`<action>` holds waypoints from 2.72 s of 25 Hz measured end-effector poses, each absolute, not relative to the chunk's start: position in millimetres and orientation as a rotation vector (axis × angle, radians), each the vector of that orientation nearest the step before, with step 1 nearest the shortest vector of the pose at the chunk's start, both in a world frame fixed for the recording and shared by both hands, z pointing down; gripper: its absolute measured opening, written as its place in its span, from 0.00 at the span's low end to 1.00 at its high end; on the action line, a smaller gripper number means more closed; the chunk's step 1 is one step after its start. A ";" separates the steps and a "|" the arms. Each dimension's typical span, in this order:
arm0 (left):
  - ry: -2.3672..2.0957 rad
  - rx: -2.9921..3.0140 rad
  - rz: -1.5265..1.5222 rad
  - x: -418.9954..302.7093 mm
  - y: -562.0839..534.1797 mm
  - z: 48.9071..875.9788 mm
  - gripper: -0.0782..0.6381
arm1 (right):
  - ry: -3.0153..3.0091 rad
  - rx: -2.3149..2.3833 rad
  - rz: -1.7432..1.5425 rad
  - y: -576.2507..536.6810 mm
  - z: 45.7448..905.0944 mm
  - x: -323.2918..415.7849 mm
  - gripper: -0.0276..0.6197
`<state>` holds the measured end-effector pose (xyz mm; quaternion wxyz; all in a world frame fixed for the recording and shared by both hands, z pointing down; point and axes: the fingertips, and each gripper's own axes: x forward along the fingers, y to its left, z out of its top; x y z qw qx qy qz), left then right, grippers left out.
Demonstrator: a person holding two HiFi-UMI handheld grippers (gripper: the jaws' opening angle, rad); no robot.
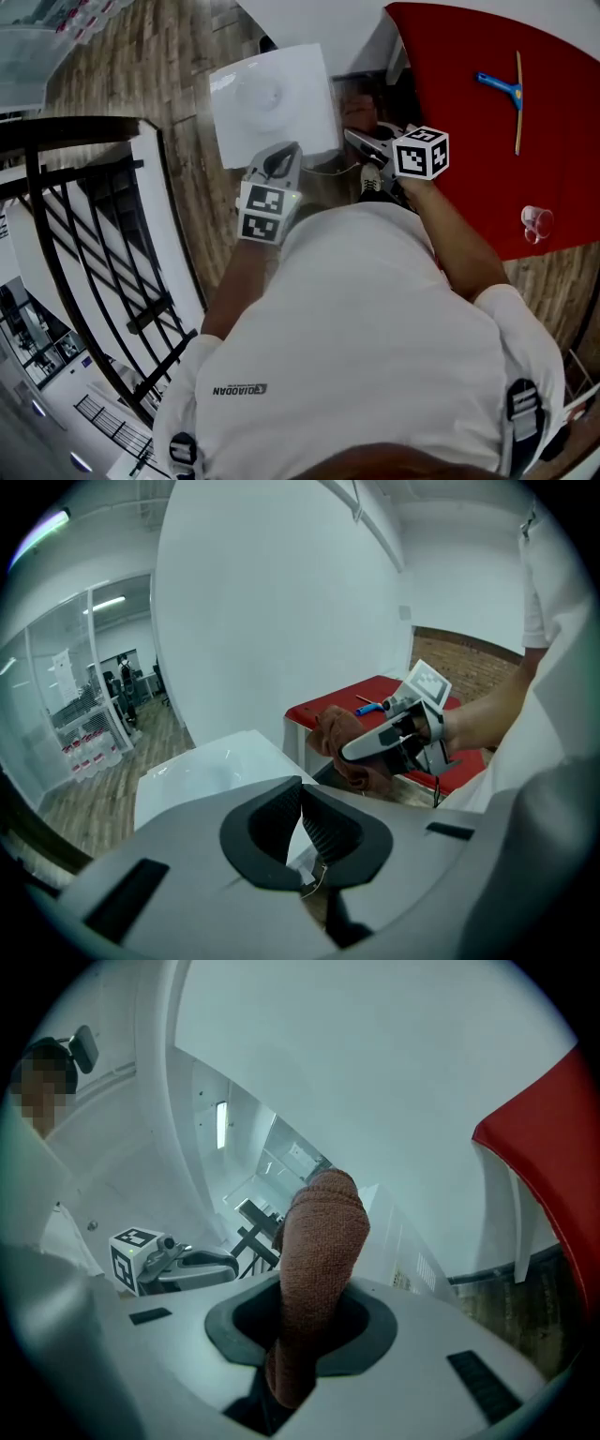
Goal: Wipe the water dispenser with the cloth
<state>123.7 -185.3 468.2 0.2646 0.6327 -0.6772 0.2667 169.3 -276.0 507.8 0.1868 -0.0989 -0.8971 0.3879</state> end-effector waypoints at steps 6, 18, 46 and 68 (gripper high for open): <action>-1.844 1.622 0.749 112.4 -210.7 477.7 0.11 | -2.457 -0.409 1.122 -290.6 532.1 147.9 0.15; -1.822 1.626 0.829 111.6 -233.7 488.0 0.11 | -2.350 -0.395 1.233 -293.1 593.7 137.2 0.15; -1.830 1.492 0.659 95.7 -226.9 489.3 0.11 | -2.002 -0.156 1.295 -286.0 816.3 131.6 0.15; -1.830 1.579 0.774 88.4 -245.9 483.5 0.11 | -2.098 -0.135 1.223 -320.1 754.6 152.8 0.15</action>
